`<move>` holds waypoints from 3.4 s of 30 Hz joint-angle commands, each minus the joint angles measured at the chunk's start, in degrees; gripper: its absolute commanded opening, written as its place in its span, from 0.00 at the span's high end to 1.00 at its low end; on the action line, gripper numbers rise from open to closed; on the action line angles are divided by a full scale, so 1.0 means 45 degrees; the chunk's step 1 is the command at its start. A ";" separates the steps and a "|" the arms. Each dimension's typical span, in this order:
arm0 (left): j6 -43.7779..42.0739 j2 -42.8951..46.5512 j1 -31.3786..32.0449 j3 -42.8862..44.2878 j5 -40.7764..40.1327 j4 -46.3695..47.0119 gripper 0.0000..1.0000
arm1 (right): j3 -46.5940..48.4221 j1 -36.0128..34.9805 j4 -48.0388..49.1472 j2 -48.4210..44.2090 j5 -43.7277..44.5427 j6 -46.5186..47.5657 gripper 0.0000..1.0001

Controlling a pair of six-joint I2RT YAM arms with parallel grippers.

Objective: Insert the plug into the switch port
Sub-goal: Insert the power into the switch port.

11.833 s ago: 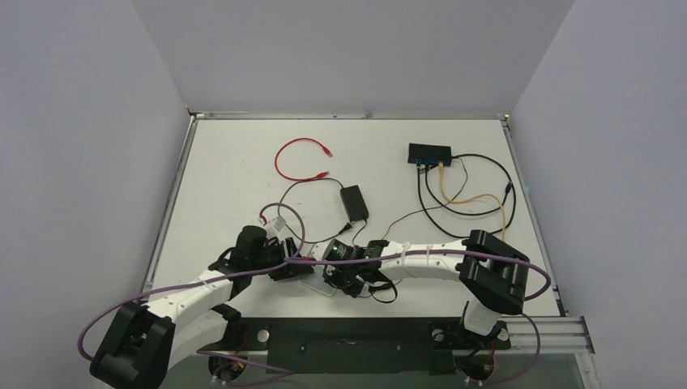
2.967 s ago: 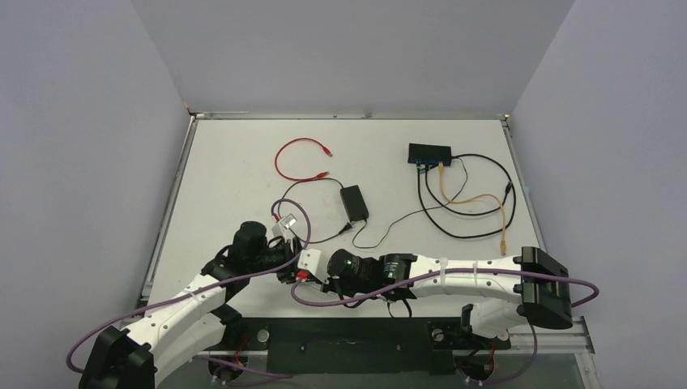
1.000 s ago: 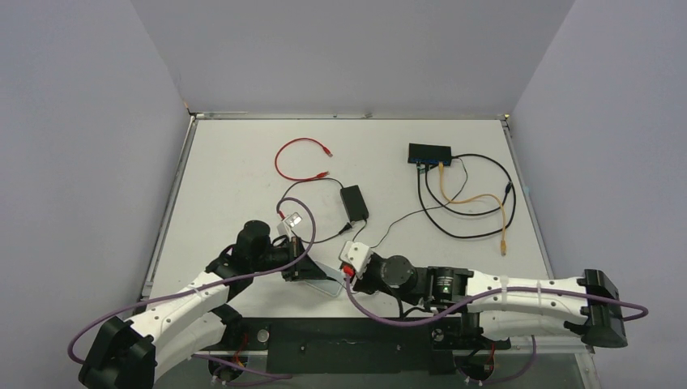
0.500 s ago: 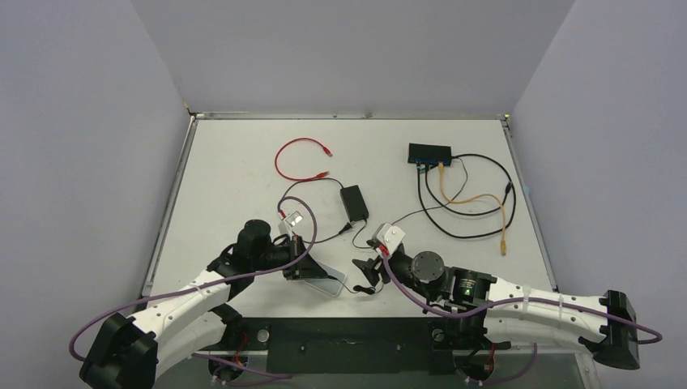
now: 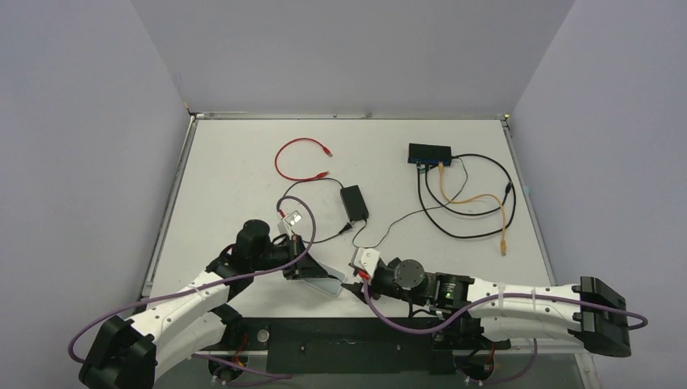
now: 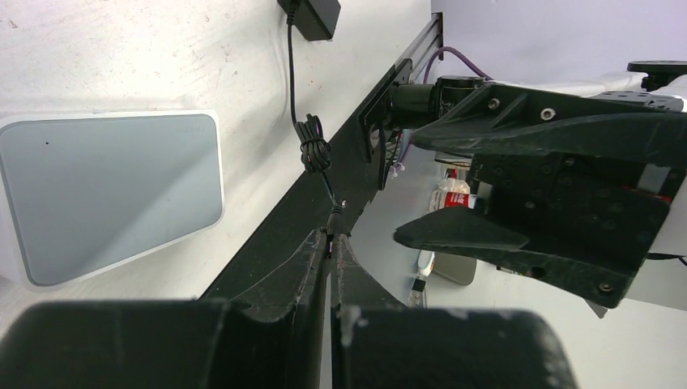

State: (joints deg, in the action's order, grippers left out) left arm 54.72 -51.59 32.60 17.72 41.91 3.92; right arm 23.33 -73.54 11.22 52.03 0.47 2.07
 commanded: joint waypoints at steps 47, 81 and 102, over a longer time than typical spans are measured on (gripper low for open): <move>-0.0431 0.0341 0.0060 -0.0148 0.0501 0.0559 1.00 | 0.0911 -0.0065 0.2951 0.3546 -0.1549 0.2217 0.82; -0.1699 0.1191 -0.0142 0.0819 -0.2827 -0.2853 0.53 | 0.1897 -0.0004 -0.2376 0.3002 0.0351 -0.1546 1.00; -0.2522 -0.0474 -0.0305 0.0268 -0.5427 -0.2032 0.49 | 0.2112 -0.0025 -0.3030 0.5384 0.1037 -0.4605 1.00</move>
State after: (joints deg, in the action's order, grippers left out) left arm 45.10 -52.27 31.70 19.27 18.57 -9.78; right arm 30.79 -73.54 -5.28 74.83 3.86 -16.49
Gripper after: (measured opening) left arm 0.507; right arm 0.033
